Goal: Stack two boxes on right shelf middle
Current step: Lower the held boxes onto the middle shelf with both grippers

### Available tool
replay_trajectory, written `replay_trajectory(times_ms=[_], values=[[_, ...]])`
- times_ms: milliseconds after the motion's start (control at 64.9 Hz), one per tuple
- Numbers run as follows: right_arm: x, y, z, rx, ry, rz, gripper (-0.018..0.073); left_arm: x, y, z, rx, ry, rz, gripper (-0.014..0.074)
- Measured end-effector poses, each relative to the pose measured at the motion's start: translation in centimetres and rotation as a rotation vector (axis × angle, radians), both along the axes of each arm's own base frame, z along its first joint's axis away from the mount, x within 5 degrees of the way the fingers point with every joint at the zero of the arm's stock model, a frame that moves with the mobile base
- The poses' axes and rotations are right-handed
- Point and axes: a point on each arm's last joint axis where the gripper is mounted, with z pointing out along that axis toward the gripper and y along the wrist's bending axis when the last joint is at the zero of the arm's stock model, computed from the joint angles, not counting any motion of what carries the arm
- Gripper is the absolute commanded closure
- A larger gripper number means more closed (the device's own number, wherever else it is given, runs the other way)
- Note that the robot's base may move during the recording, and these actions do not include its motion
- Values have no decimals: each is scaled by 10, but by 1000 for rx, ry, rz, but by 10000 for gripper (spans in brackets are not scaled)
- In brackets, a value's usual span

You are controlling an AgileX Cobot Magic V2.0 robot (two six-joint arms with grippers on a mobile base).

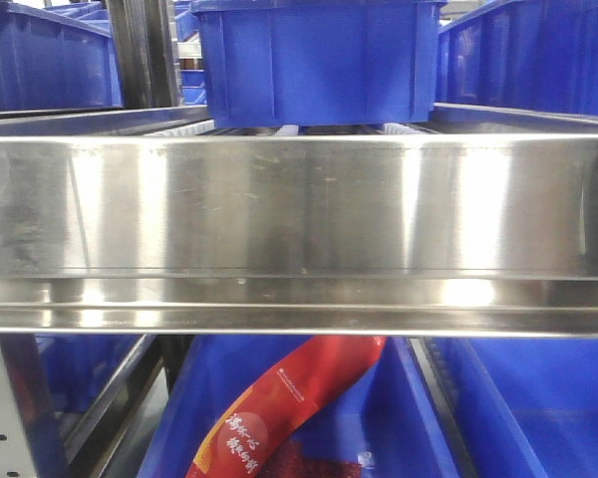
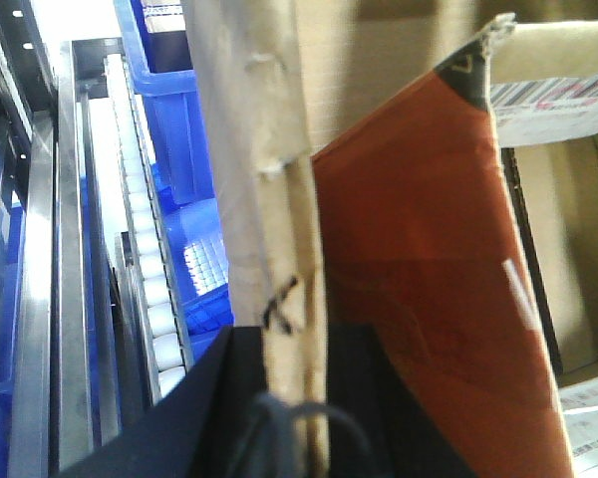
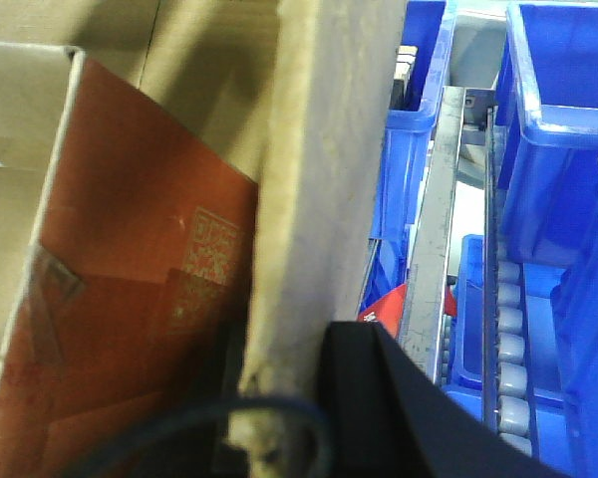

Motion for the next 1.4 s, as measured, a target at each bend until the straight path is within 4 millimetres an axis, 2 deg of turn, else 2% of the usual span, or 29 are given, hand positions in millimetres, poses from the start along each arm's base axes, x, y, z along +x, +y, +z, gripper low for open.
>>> replay_trajectory(times_ms=[170, 339, 632, 678, 755, 833, 894, 910, 971, 1033, 1079, 1233, 1403], values=[[-3, 1, -5, -2, 58, 16, 713, -3, 0, -5, 11, 60, -6, 708], [0, 5, -23, -26, 201, 43, 713, -2, -1, -19, 52, 199, -11, 708], [34, 13, -66, -62, 370, 45, 706, 36, -11, -59, 111, 358, -2, 708], [38, 14, -70, -66, 383, 44, 680, 41, -13, -64, 117, 374, -1, 708], [41, 15, -73, -68, 396, 41, 577, 48, -15, -71, 123, 383, 1, 691], [41, 15, -73, -67, 394, 40, 412, 49, -15, -71, 124, 382, 2, 606], [42, 15, -73, -67, 387, 40, 237, 49, -15, -71, 124, 382, 2, 472], [42, 15, -73, -66, 385, 40, 218, 49, -15, -71, 124, 382, 2, 454], [43, 14, -73, -73, 375, 35, 70, 50, -14, -72, 134, 383, 5, 265], [44, 12, -73, -82, 371, 28, -15, 50, -13, -72, 148, 382, 11, 79], [44, 12, -73, -86, 370, 26, -10, 50, -13, -72, 150, 381, 9, -36], [41, 11, -69, -87, 351, 24, -10, 50, -13, -72, 153, 378, 12, 88], [21, 6, -50, -72, 287, 24, -5, 39, -9, -59, 141, 335, 14, 181]])
